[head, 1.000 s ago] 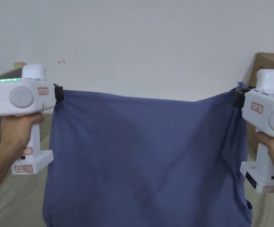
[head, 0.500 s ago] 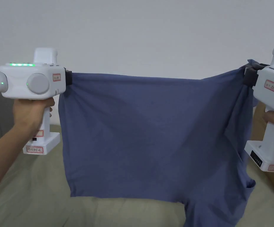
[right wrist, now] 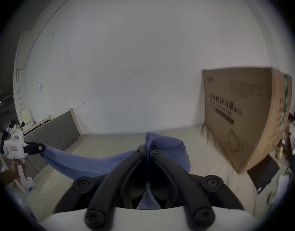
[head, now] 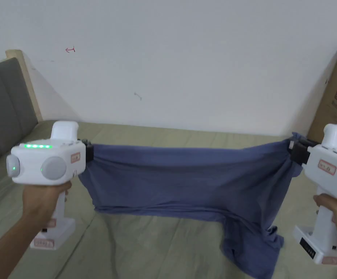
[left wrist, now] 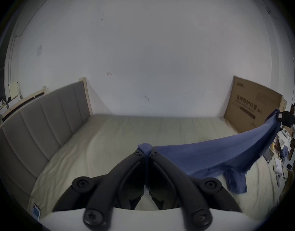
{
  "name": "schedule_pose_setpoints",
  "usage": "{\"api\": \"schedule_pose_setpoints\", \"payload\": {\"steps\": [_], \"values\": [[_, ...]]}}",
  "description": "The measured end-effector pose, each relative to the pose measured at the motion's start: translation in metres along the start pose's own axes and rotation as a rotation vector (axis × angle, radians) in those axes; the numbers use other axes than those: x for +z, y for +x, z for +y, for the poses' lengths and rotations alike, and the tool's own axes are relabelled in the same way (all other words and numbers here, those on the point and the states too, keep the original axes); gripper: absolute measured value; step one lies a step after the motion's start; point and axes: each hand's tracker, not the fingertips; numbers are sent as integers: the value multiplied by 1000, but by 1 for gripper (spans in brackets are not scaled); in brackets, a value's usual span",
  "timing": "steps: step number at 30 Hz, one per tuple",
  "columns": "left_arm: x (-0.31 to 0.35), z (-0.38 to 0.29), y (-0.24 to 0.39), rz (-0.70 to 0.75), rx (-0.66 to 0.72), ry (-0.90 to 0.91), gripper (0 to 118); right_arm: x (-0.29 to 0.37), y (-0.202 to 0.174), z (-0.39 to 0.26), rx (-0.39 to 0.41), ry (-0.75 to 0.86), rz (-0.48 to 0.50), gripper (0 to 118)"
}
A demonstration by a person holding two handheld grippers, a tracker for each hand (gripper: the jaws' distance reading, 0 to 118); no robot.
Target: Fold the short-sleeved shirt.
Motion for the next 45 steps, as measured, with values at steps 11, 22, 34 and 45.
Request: {"api": "schedule_pose_setpoints", "payload": {"steps": [11,22,34,45], "values": [[99,-154,-25,-7,56,-170,2,152,-6,-145,-19,-218,36,2],[204,-287,-43,28,94,-339,2,282,3,-254,-122,-386,42,2],[203,-370,-55,83,149,-539,2,296,-5,-358,-159,-687,-128,2],[224,-303,-41,28,237,-431,96,298,-28,-293,-110,-533,-122,99]]}}
